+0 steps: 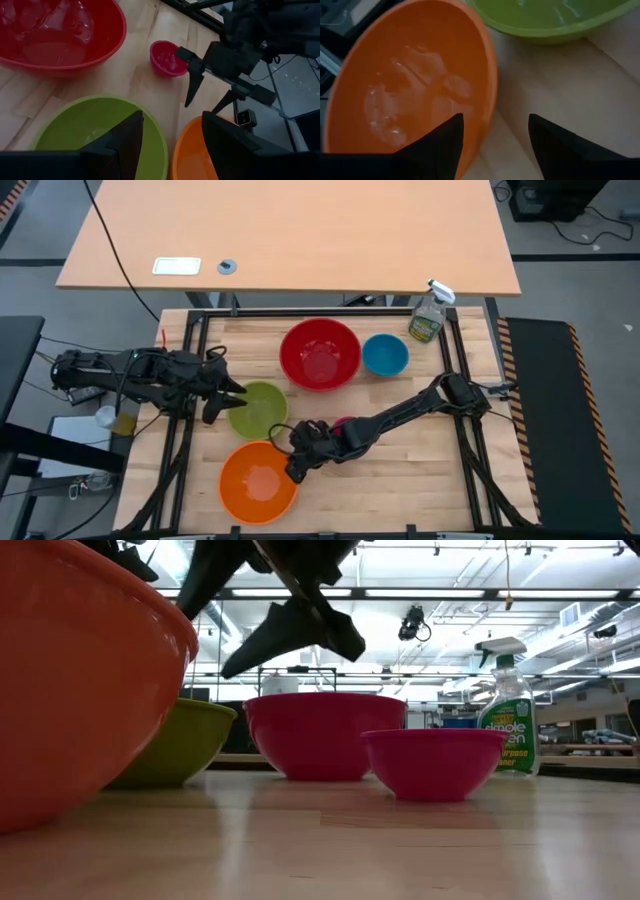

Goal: Nest bowls inside each other
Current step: Stack the orange bowl on top of the red bowl

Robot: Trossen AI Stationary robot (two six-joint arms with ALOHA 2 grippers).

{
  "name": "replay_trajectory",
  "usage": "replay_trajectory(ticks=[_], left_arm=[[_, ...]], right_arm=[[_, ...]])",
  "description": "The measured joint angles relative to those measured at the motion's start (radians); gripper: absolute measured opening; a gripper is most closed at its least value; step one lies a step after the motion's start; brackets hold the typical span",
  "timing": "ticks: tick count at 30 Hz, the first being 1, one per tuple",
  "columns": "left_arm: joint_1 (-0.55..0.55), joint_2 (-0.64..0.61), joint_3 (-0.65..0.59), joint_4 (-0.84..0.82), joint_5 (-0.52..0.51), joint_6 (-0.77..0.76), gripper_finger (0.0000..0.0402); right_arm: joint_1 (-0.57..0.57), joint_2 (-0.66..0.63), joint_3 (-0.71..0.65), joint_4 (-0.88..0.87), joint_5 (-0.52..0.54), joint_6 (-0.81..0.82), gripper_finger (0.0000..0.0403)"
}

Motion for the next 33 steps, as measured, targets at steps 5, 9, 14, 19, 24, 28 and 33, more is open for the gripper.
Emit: replay_trajectory(ticks=[5, 9, 14, 19, 24, 28, 33], left_arm=[[0.000, 0.000, 0.000, 0.000, -0.001, 0.000, 0.0205], [0.000, 0.000, 0.000, 0.000, -0.001, -0.001, 0.0205], [0.000, 0.000, 0.000, 0.001, -0.002, -0.002, 0.0205], [0.000, -0.001, 0.000, 0.001, -0.002, -0.024, 0.0205], [0.000, -0.016, 0.000, 0.009, -0.002, -0.039, 0.0205], [0.000, -0.024, 0.000, 0.025, -0.002, -0.041, 0.0205], [0.000, -0.036, 0.000, 0.046, 0.006, -0.040, 0.0205]], right_arm=[[0.000, 0.022, 0.000, 0.009, -0.013, -0.043, 0.0225], [-0.001, 0.027, 0.000, -0.002, -0.009, -0.050, 0.0222], [-0.015, 0.027, 0.000, -0.008, -0.003, -0.042, 0.0182], [-0.029, 0.027, -0.001, -0.042, -0.004, -0.019, 0.0108], [-0.040, 0.027, -0.001, -0.086, -0.046, 0.023, 0.0027], [-0.046, 0.027, -0.002, -0.085, -0.062, 0.035, 0.0023], [-0.050, 0.026, -0.002, -0.083, -0.076, 0.069, 0.0026]])
